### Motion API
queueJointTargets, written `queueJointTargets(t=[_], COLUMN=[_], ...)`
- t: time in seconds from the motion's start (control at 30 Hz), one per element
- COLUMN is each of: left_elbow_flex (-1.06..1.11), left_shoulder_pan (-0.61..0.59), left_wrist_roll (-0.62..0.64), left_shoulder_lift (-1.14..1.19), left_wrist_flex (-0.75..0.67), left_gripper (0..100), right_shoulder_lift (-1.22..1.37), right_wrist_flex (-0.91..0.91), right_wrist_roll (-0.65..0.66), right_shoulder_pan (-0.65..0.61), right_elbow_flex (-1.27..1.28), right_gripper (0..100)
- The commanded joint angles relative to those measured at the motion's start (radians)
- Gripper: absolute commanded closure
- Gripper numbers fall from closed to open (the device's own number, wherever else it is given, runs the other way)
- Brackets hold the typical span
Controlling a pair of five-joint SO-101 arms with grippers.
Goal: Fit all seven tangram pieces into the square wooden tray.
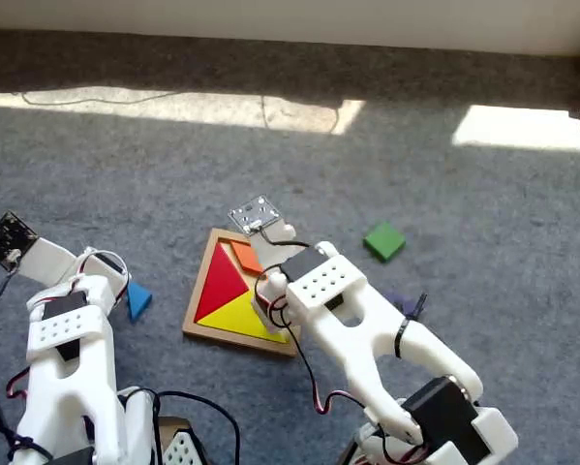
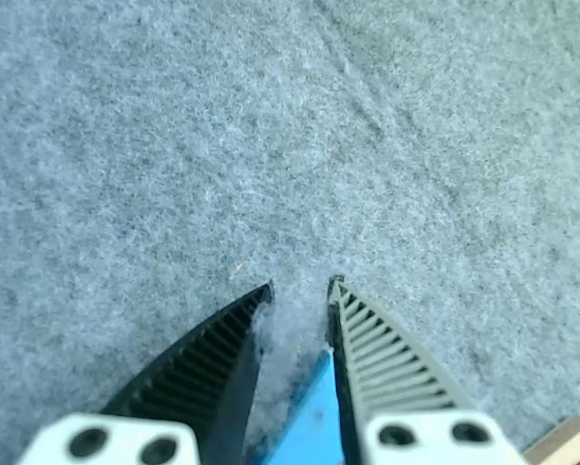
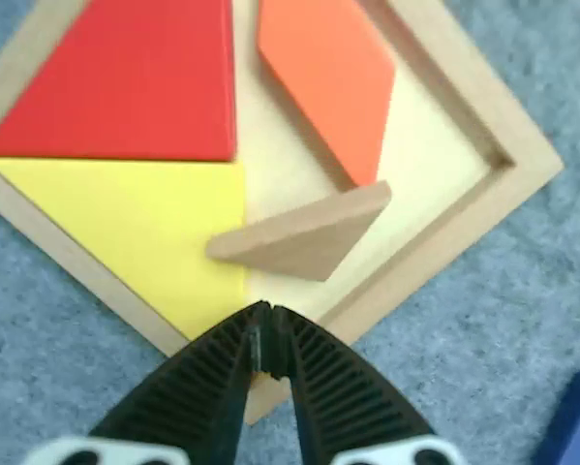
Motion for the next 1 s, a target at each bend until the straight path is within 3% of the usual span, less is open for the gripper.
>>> queueJointTargets(t=[0.0, 0.43, 0.77, 0.97], left_elbow_flex=[-0.005, -0.005, -0.005, -0.007], left_shoulder_pan=[-0.008, -0.008, -0.008, -0.008], left_wrist_roll=[-0.009, -0.009, -0.009, -0.009], left_shoulder_lift=[-0.025, -0.025, -0.025, -0.025], left_wrist_flex=[-0.017, -0.017, -0.017, -0.017], left_gripper=[89, 89, 89, 89], right_shoulder_lift=[-0.047, -0.054, -0.203, -0.157], right_wrist_flex=[-0.185, -0.452, -0.234, -0.219], right_wrist_roll=[-0.031, -0.084, -0.080, -0.078], right_shoulder_pan=[-0.016, -0.010, 0.084, 0.111], right_elbow_flex=[0.061, 0.076, 0.070, 0.079], right_gripper=[99.4, 99.4, 99.4, 99.4])
